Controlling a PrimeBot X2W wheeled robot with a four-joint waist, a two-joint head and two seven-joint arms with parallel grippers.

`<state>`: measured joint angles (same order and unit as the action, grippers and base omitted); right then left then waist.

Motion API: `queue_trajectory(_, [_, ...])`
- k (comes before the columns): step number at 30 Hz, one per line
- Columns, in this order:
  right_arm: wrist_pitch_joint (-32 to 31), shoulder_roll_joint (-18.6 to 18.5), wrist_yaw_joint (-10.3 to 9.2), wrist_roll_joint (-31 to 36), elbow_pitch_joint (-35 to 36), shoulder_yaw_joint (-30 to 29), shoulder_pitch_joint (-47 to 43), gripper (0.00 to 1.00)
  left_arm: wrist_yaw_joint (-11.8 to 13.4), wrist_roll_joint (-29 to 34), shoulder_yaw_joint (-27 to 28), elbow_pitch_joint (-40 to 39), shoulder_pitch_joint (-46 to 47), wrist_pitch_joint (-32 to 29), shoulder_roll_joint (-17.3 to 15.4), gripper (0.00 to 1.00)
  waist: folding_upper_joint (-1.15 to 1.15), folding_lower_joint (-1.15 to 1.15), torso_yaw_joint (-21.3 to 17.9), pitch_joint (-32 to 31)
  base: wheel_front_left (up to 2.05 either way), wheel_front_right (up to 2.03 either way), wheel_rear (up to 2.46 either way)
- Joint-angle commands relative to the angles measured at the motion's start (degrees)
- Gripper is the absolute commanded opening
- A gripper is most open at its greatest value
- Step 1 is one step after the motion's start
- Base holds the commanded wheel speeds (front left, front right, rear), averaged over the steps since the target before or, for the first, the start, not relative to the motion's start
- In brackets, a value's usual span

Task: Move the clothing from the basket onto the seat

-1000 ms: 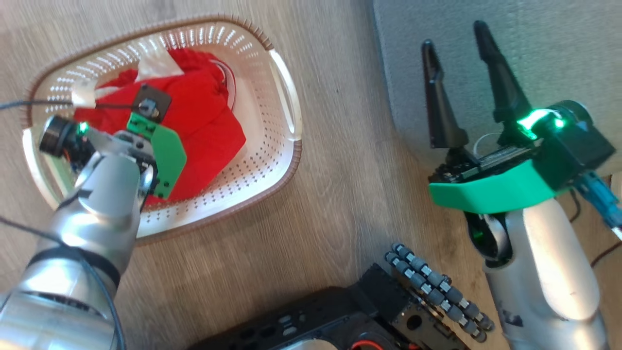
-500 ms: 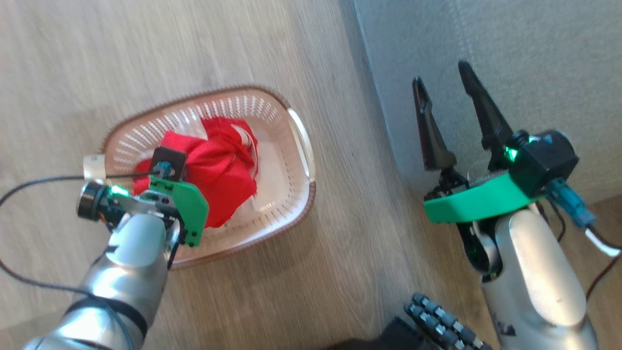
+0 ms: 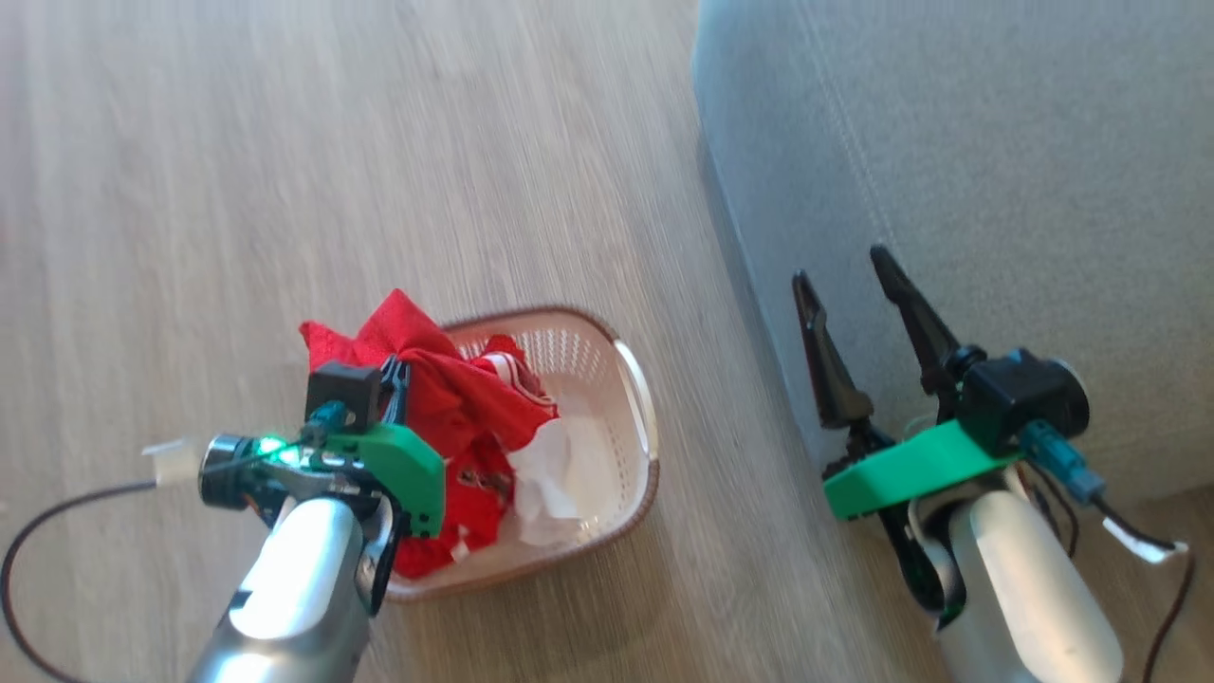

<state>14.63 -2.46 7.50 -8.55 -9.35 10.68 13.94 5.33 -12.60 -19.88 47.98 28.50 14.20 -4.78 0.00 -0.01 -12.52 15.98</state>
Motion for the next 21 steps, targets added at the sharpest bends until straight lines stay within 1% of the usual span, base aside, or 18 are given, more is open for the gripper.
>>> queue_trajectory(1, [0.37, -0.42, -0.01, 0.42, 1.31, 1.22, -0.93, 1.0, 0.52, 0.37, 3.07, -5.3, -0.75, 0.79, -1.08, 0.0, 0.0, 0.01, 1.54, -4.75, 0.0, 0.0, 0.0])
queue_trajectory(11, [0.37, -0.42, -0.01, 0.42, 0.1, 0.97, -3.56, 1.0, -0.78, 2.71, 9.03, -23.96, -7.6, 0.79, -0.01, 0.0, 0.0, 0.01, 2.92, -10.65, 0.0, 0.0, 0.0])
queue_trajectory(12, [0.37, -0.42, -0.01, 0.42, 0.1, 0.97, -3.56, 1.0, -0.78, 2.71, 9.03, -23.96, -7.6, 0.79, -0.01, 0.0, 0.0, 0.01, 2.92, -10.65, 0.0, 0.0, 0.0])
queue_trajectory(21, [0.37, -0.42, -0.01, 0.23, -0.13, 1.25, -4.54, 1.0, -2.64, 3.11, 14.21, -38.32, -11.67, 0.79, 1.52, 0.0, 0.0, 0.01, 3.06, -13.43, 0.0, 0.0, 0.0])
